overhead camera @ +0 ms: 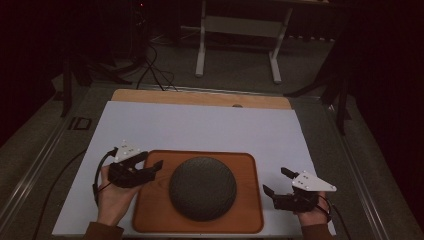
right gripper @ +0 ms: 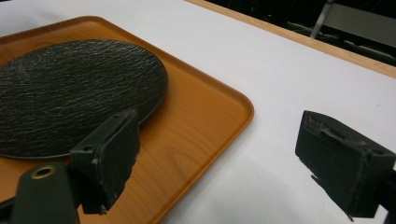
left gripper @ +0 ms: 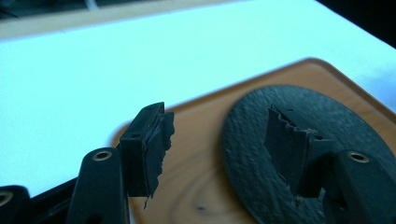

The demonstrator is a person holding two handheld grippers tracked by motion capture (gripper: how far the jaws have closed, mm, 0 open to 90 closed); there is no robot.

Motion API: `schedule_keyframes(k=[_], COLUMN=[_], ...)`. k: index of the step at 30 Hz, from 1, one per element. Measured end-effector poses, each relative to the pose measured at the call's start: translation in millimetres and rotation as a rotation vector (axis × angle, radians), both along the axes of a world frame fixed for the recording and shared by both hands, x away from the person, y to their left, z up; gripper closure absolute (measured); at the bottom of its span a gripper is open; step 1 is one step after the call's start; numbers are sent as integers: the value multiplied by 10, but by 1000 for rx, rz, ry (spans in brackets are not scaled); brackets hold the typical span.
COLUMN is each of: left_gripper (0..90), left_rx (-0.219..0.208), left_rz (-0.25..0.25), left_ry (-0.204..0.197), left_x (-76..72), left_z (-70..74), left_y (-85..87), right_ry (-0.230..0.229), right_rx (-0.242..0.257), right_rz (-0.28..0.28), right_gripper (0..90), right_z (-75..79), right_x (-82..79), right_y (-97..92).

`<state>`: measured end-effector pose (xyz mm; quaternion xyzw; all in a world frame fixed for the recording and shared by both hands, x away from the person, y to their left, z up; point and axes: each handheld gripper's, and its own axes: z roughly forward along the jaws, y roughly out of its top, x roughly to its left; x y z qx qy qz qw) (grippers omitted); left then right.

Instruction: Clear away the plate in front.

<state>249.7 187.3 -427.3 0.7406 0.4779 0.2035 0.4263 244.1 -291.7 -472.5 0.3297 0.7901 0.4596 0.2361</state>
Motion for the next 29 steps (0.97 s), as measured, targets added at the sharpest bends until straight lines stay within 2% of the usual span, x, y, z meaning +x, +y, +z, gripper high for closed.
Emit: schedule_keyframes(k=[3,5,8,10,13,15,18,21,24,26,29], left_gripper=[388,384,373,354,316,287,264,255,254,254,254], left_rx=[-12,-18,-7,-18,-4,33,63,47,31,49,58], left_rz=[16,8,13,26,57,83,110,151,180,191,205], left_ry=[-43,-68,-110,-129,-161,-186,-196,-200,-178,-157,-156], left_x=[-35,-63,-116,-149,-206,-244,-278,-312,-340,-340,-341], left_z=[41,52,35,4,-40,-69,-109,-157,-249,-292,-309], left_y=[139,223,341,427,558,640,768,880,944,963,975], right_ry=[-2,-4,-7,-10,-14,-19,-25,-32,-39,-41,-45], right_rx=[1,2,7,11,14,17,24,27,30,27,24], right_rz=[-1,-3,-6,-8,-13,-17,-24,-29,-36,-40,-40], right_gripper=[137,137,137,137,136,136,134,133,133,129,125], right_z=[3,3,9,13,18,23,29,35,39,38,40], right_x=[-1,-1,-5,-7,-9,-8,-7,-8,-14,-14,-19], right_y=[-3,-6,-12,-17,-29,-42,-60,-79,-90,-90,-87])
